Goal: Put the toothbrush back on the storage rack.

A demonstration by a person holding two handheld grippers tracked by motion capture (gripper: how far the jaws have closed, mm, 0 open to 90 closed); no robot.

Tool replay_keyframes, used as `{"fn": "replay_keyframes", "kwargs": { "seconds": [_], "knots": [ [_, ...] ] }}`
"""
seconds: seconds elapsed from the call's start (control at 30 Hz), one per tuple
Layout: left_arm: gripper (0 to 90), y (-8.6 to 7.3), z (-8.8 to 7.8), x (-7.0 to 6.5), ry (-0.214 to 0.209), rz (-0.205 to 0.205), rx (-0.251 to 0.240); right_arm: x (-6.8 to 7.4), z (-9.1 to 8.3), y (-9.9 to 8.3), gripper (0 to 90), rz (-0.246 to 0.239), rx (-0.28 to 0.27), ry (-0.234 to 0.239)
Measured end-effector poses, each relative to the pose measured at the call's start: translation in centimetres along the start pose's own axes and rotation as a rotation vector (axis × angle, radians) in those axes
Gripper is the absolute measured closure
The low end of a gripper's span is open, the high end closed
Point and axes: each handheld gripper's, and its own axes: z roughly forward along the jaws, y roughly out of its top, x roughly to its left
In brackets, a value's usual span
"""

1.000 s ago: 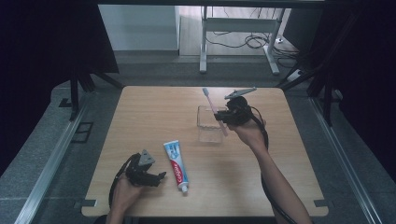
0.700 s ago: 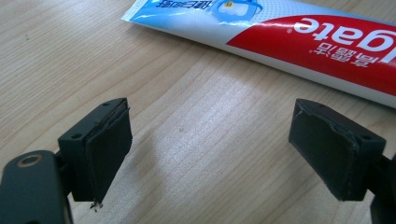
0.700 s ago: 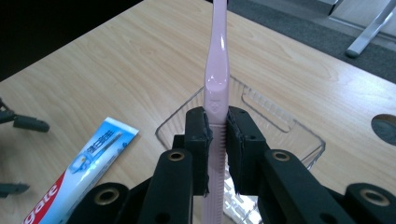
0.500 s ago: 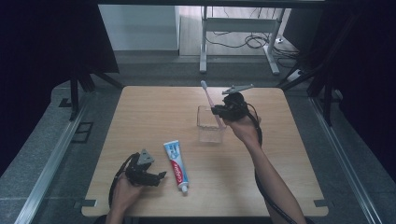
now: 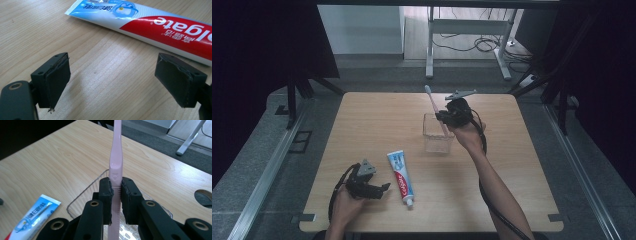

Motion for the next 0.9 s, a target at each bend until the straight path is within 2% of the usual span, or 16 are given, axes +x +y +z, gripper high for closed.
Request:
{"fn": "replay_keyframes", "kwargs": {
  "seconds": [0.9],
  "knots": [
    [13.3, 0.0, 0.3, -0.1, -0.004, 0.015, 0.025, 0.0, 4.0, -1.8, 79.2, -0.032, 0.12, -0.015]
  ]
}}
